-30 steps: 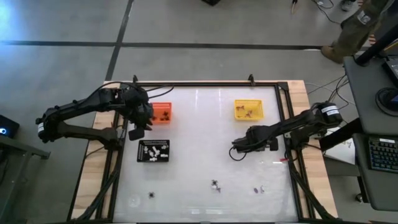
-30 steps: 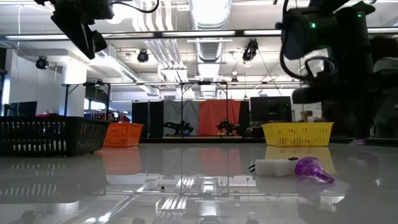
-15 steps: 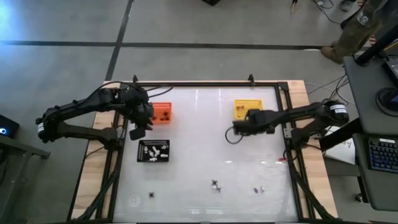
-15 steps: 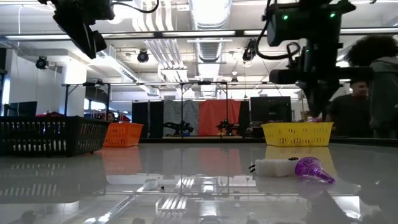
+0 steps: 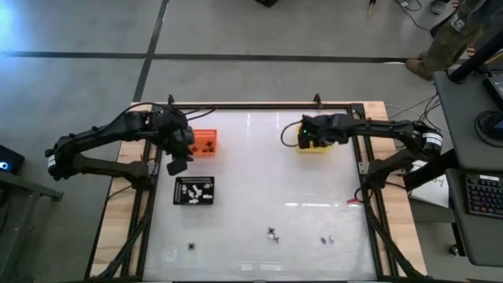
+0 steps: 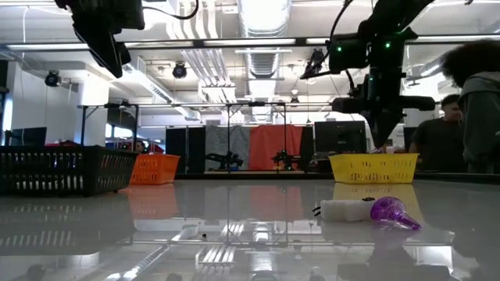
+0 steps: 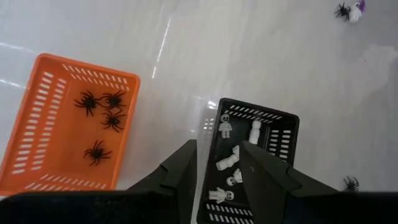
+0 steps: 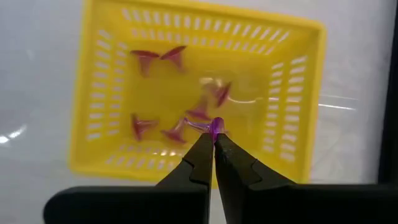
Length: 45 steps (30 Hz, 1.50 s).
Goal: Sort Halloween decoration
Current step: Put the violet witch hat into the yellow bin, then put the black spider toy into the orange bin
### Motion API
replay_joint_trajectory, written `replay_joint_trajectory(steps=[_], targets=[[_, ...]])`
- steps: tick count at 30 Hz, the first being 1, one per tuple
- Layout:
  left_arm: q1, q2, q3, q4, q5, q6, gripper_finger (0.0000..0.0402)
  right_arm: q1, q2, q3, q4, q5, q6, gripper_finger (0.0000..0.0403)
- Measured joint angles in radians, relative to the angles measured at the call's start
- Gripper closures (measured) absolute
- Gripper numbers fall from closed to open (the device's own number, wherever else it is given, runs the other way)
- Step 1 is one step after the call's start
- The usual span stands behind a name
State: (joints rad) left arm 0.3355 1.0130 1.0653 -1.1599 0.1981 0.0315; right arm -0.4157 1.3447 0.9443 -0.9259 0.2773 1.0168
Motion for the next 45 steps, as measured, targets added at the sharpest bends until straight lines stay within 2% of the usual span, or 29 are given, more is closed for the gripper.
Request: replay_joint_trajectory(steps=[5, 10, 19, 25, 36, 41, 45], targets=[[0.0, 0.0, 0.0, 0.0, -0.008, -0.04, 0.0299, -0.062, 0.0, 0.0, 0.024, -0.015, -0.129, 0.0394], [0.0, 0.0, 0.0, 0.0, -0.008, -0.101, 0.0299, -0.074, 0.0, 0.0, 0.023, -0.015, -0.214, 0.0388], [0.0, 0.0, 0.0, 0.0, -0.008, -0.141, 0.0299, -0.074, -0.002, 0.001, -0.022, -0.023, -0.277, 0.033], [0.0, 0.0, 0.0, 0.0, -0.007, -0.172, 0.0299, -0.065, -0.004, 0.085, -0.096, -0.122, -0.303, 0.031], [0.0, 0.0, 0.0, 0.0, -0.024, -0.172, 0.0299, 0.058, -0.004, 0.323, -0.329, -0.129, -0.312, 0.0281], [0.0, 0.0, 0.0, 0.0, -0.033, -0.142, 0.0299, 0.156, -0.009, 0.366, -0.464, -0.202, -0.219, 0.028], [0.0, 0.0, 0.0, 0.0, -0.033, -0.113, 0.0299, 0.271, -0.011, 0.362, -0.501, -0.252, -0.102, 0.028]])
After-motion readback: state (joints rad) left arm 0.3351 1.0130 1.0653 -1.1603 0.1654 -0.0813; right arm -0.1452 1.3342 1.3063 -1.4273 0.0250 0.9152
